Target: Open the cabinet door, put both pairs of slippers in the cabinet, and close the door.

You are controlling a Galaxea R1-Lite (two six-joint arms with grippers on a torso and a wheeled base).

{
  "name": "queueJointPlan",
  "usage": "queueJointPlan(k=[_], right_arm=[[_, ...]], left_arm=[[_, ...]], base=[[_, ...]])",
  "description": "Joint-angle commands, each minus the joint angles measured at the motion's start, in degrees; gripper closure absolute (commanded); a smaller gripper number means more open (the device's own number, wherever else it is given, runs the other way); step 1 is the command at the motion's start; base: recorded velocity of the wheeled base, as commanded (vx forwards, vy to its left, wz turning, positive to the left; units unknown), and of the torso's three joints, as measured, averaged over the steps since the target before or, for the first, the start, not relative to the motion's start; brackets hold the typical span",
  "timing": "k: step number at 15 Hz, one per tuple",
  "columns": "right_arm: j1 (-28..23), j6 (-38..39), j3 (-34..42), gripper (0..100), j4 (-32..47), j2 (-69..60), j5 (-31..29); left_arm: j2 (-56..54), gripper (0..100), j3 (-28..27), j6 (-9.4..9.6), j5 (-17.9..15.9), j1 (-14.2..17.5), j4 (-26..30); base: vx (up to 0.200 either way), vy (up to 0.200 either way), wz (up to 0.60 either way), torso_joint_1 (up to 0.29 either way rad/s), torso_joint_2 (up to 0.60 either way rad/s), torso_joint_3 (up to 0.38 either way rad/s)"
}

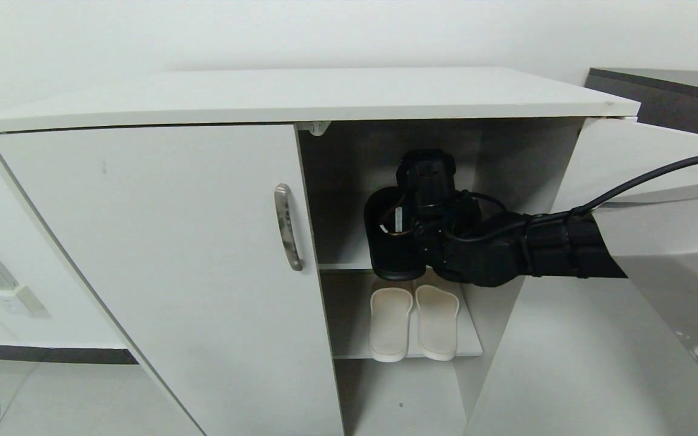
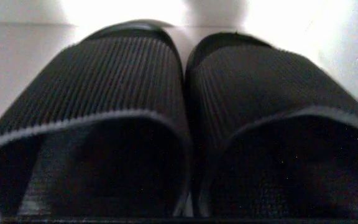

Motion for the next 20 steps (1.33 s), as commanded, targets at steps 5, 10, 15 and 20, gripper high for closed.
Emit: queueJointPlan(k=[5, 10, 15, 20], right_arm=[[2.5, 0.7, 8.9, 0, -0.3, -7.9, -0.3], [5.4, 0.7, 20.1, 0, -3.0, -16.4, 0.1], [9.6, 0.9, 32.3, 0, -6.0, -25.0, 0.1], [15.4, 1.6, 44.4, 0, -10.1, -33.1, 3.0]], left_arm=[[0.1, 100, 0.0, -0.02, 0.0, 0.0, -0.1], [0.1, 100, 0.0, -0.02, 0.0, 0.0, 0.0], [0.1, 100, 0.0, 0.07, 0.0, 0.0, 0.0], [0.1, 100, 0.0, 0.07, 0.0, 0.0, -0.1]], base=[[0.0, 0.0, 0.0, 0.0, 0.0, 0.0], [0.0, 0.0, 0.0, 0.0, 0.0, 0.0], [0.0, 0.0, 0.0, 0.0, 0.0, 0.0], [0.0, 0.0, 0.0, 0.0, 0.0, 0.0]])
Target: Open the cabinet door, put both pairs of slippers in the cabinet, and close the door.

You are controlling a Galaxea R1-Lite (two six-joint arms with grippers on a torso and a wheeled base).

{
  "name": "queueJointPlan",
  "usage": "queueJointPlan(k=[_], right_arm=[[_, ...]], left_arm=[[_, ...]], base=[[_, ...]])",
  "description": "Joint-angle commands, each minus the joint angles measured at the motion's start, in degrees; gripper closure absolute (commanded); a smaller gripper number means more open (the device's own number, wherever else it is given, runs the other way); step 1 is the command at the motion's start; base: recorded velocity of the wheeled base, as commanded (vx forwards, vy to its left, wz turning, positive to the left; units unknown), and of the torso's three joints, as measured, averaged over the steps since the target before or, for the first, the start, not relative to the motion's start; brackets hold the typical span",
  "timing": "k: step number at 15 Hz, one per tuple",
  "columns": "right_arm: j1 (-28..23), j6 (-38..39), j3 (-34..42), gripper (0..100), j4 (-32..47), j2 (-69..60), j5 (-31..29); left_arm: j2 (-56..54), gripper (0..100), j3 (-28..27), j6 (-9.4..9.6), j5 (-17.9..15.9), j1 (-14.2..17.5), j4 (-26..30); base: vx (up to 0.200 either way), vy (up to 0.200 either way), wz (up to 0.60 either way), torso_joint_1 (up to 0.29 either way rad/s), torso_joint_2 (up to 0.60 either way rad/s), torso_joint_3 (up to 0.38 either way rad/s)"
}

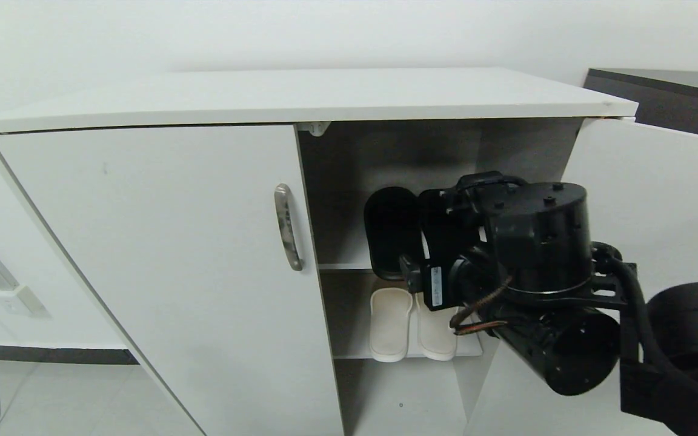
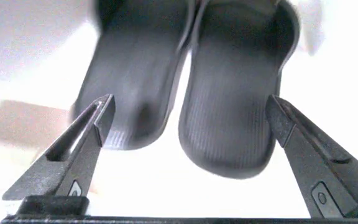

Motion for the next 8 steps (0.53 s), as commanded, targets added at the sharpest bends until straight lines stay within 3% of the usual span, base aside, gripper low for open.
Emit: queueJointPlan(k=[1, 4, 7, 8], right_arm=[[2.6, 0.0, 5.3, 0, -1.8, -4.8, 1.5], [3.4, -0.2, 11.6, 0, -6.5, -7.1, 6.8], [3.4, -0.4, 14.7, 0, -8.3, -7.1, 7.8], [3.5, -0.4, 15.4, 100, -8.4, -7.2, 7.9]], left_arm=[[0.1, 100, 0.0, -0.01, 0.0, 0.0, -0.1], [0.1, 100, 0.0, -0.01, 0.0, 0.0, 0.0], [0.1, 100, 0.0, -0.1, 0.0, 0.0, -0.1], [0.1, 100, 0.0, -0.1, 0.0, 0.0, 0.0]], base=[[0.0, 0.0, 0.0, 0.0, 0.0, 0.0], [0.0, 0.0, 0.0, 0.0, 0.0, 0.0], [0.0, 0.0, 0.0, 0.0, 0.0, 0.0], [0.0, 0.0, 0.0, 0.0, 0.0, 0.0]])
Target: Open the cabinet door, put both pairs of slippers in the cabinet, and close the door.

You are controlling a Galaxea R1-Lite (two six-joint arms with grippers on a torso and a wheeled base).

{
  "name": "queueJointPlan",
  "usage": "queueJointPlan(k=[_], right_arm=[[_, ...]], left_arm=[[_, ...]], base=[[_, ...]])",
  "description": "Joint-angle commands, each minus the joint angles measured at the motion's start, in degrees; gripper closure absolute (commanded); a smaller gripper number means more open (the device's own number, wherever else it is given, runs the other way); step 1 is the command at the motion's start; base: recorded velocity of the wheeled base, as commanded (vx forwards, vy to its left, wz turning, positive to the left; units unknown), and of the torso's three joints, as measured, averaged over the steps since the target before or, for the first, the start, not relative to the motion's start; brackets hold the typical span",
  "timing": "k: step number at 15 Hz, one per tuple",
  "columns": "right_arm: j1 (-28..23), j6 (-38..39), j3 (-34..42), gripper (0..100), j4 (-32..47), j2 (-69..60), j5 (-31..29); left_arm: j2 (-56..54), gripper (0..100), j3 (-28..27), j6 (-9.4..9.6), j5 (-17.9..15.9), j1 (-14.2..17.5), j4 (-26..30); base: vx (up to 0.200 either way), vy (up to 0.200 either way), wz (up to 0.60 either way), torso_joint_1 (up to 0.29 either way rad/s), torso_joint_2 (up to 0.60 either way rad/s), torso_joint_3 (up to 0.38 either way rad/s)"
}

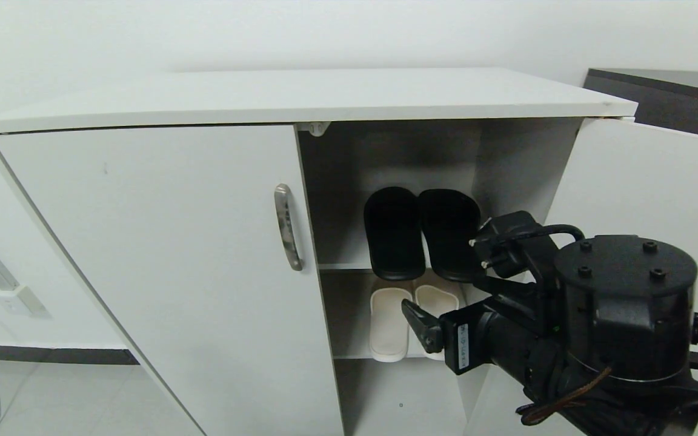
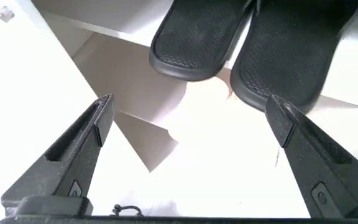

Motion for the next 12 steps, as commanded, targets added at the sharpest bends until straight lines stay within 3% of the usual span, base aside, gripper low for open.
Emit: queueJointPlan(k=[1, 12], right_arm=[[0.2, 0.0, 1.1, 100, -0.1, -0.4, 0.1], [0.2, -0.2, 3.0, 100, -0.9, 0.2, 1.3]], left_arm=[[0.1, 100, 0.0, 0.05, 0.0, 0.0, 0.0], [0.1, 100, 0.0, 0.05, 0.0, 0.0, 0.0]], base=[[0.0, 0.0, 0.0, 0.0, 0.0, 0.0], [0.0, 0.0, 0.0, 0.0, 0.0, 0.0]])
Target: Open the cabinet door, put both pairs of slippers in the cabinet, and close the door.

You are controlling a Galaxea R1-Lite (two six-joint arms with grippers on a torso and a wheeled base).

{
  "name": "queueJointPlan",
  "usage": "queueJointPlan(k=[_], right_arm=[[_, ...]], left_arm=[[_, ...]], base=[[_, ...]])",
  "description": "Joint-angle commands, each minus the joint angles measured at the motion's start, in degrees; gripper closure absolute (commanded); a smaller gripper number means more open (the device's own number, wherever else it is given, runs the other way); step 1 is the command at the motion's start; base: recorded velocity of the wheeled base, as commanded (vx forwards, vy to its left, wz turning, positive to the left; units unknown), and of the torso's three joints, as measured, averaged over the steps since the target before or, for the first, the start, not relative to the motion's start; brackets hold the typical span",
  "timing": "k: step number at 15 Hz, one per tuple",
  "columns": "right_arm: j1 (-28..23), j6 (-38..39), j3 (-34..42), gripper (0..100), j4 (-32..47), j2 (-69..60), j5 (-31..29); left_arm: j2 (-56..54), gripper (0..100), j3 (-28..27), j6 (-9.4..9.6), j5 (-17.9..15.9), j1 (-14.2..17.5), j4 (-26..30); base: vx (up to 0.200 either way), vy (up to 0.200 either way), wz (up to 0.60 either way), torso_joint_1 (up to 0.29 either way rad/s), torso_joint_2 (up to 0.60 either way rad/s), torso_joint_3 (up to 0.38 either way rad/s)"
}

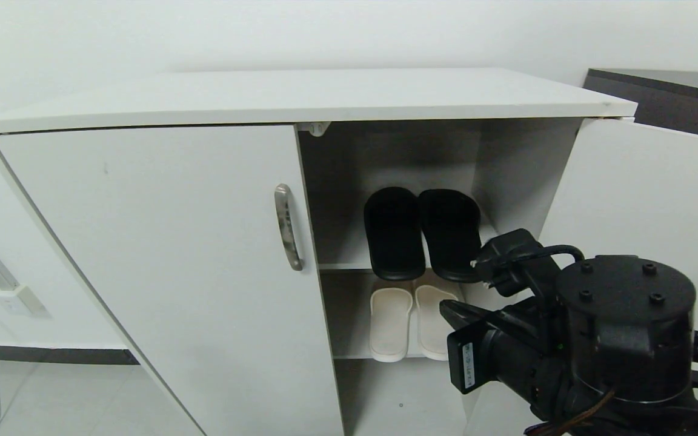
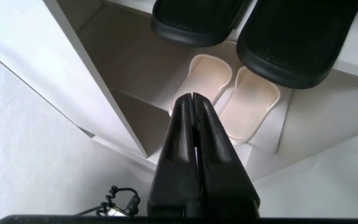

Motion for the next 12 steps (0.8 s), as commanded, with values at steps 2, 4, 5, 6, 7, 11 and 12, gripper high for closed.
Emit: queueJointPlan(k=[2, 4, 5, 6, 7, 11, 12], right_arm=[[0.0, 0.0, 0.2, 100, 0.0, 0.7, 0.0], [0.1, -0.1, 0.4, 100, 0.0, 0.9, 0.0], [0.0, -0.3, 0.4, 100, 0.0, 0.9, 0.0], [0.0, -0.4, 0.6, 100, 0.0, 0.9, 0.0], [0.1, -0.4, 0.6, 100, 0.0, 0.9, 0.0], [0.0, -0.4, 0.6, 100, -0.1, 0.9, 0.0], [0.0, -0.4, 0.6, 100, -0.1, 1.0, 0.0]], left_arm=[[0.1, 100, 0.0, 0.08, 0.0, 0.0, 0.0], [0.1, 100, 0.0, -0.01, 0.0, 0.0, 0.0], [0.1, 100, 0.0, -0.01, 0.0, 0.0, -0.1], [0.1, 100, 0.0, -0.01, 0.0, 0.0, 0.0], [0.1, 100, 0.0, -0.01, 0.0, 0.0, 0.0], [0.1, 100, 0.0, -0.01, 0.0, 0.0, 0.0], [0.1, 100, 0.0, -0.1, 0.0, 0.0, 0.0]], base=[[-0.1, 0.0, 0.0, 0.001, 0.01, 0.001], [-0.2, 0.0, 0.0, 0.007, 0.0, -0.002], [-0.2, 0.0, 0.0, 0.002, 0.01, 0.002], [-0.2, 0.0, 0.0, -0.002, 0.0, 0.012], [-0.2, 0.0, 0.0, 0.002, 0.0, 0.007], [-0.2, 0.0, 0.0, 0.002, 0.0, -0.001], [-0.2, 0.0, 0.0, 0.007, 0.0, -0.002]])
